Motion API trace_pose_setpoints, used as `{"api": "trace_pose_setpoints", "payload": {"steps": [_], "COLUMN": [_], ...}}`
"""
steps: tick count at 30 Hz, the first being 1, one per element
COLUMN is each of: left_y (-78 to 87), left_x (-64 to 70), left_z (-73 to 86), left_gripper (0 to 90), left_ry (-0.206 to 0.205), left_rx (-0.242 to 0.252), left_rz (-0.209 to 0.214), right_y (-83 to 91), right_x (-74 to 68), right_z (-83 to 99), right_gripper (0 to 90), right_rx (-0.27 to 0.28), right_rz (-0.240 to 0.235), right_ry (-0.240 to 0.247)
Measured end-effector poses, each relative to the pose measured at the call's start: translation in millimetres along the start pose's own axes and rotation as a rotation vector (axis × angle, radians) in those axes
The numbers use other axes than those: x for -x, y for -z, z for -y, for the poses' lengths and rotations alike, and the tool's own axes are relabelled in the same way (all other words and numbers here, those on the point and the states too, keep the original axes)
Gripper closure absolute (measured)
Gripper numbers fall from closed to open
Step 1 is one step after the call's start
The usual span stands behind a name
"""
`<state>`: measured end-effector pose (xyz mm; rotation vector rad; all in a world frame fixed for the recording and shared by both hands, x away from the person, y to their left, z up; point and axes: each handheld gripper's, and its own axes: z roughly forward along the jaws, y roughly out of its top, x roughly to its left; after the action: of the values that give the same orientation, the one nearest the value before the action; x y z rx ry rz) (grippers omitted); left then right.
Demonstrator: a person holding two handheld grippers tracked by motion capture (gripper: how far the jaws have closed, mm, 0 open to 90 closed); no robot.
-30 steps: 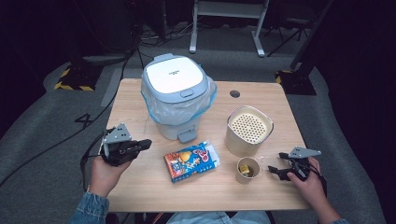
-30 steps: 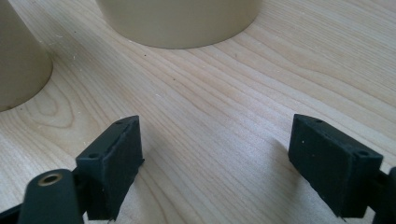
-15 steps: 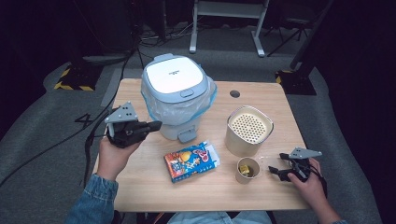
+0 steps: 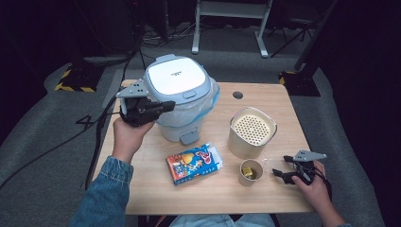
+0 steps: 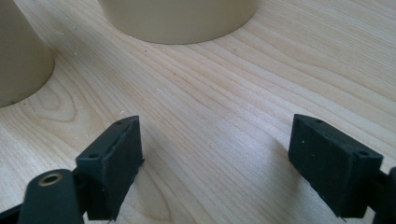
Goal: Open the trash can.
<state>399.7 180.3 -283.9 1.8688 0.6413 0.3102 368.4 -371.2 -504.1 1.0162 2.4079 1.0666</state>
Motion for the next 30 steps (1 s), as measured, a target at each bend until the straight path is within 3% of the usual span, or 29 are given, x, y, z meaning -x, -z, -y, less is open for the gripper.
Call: {"api": "trace_pose_setpoints", "payload": {"steps": [4,10,16,18,24,28,30], "left_y": [-7.4,-23.7,-37.9,-45.8,-54.7,-56.9,-57.8], "left_x": [-3.4,-7.8,-10.5,-10.8,-11.4,-11.4,-10.4], "left_z": [-7.7,-18.5,-26.6,-29.4,-32.2,-34.4,-36.1], "left_gripper": [89.8,89.9,89.9,89.9,89.9,89.9,89.9], "left_ry": [-0.001,-0.009,0.018,0.016,0.003,0.022,0.008], "left_rx": [-0.005,-0.052,-0.08,-0.117,-0.144,-0.149,-0.159], "left_rz": [-0.002,-0.023,-0.03,-0.044,-0.076,-0.083,-0.095], "right_y": [0.0,0.0,0.0,0.0,0.0,0.0,0.0], "right_x": [0.0,0.0,0.0,0.0,0.0,0.0,0.0], "right_z": [0.0,0.0,0.0,0.0,0.0,0.0,0.0], "right_gripper": [17.7,17.7,17.7,17.8,17.7,17.7,17.7], "right_rx": [0.0,0.0,0.0,0.0,0.0,0.0,0.0], "right_rz": [0.0,0.0,0.0,0.0,0.0,0.0,0.0], "right_ry": [0.0,0.0,0.0,0.0,0.0,0.0,0.0]}}
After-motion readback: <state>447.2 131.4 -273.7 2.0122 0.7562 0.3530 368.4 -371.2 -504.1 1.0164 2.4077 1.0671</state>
